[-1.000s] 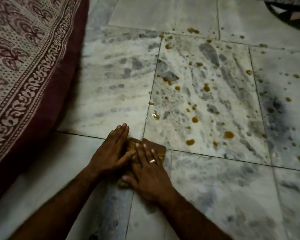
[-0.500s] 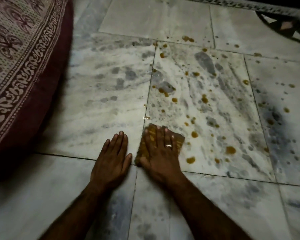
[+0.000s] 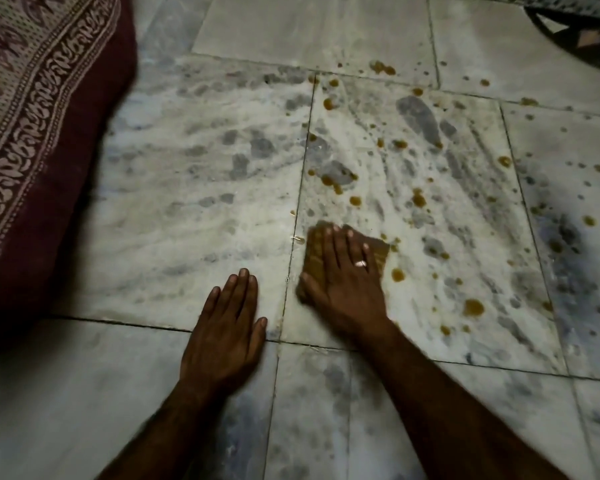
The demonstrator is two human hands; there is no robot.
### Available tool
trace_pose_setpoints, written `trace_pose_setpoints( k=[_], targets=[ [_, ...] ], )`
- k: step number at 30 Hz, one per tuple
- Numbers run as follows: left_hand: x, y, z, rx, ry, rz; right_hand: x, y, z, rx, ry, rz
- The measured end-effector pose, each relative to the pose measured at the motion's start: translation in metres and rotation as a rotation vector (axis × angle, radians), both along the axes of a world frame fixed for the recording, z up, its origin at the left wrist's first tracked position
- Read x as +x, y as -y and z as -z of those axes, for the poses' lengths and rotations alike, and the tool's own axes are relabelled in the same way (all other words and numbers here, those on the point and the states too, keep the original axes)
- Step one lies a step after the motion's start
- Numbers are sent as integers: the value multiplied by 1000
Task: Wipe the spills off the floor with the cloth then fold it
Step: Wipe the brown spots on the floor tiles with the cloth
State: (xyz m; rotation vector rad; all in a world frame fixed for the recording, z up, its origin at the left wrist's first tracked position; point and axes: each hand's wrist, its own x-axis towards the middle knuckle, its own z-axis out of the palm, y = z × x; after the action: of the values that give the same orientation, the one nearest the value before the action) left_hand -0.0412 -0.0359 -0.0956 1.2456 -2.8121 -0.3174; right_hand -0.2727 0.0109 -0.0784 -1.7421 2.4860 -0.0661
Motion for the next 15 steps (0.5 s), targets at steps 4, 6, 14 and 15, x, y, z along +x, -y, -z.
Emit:
trace_pose_setpoints(
  k=[4, 6, 14, 15],
  targets=[
    [4, 2, 1, 23, -62, 2, 31, 42, 4, -7, 31, -145],
    [6, 4, 2, 29, -83, 9, 43, 12, 4, -39, -16, -307],
    [2, 2, 2, 20, -17, -18, -27, -17, 2, -27, -62, -145],
    [1, 2, 1, 22, -17, -18, -33, 7, 1, -24, -60, -108]
  ],
)
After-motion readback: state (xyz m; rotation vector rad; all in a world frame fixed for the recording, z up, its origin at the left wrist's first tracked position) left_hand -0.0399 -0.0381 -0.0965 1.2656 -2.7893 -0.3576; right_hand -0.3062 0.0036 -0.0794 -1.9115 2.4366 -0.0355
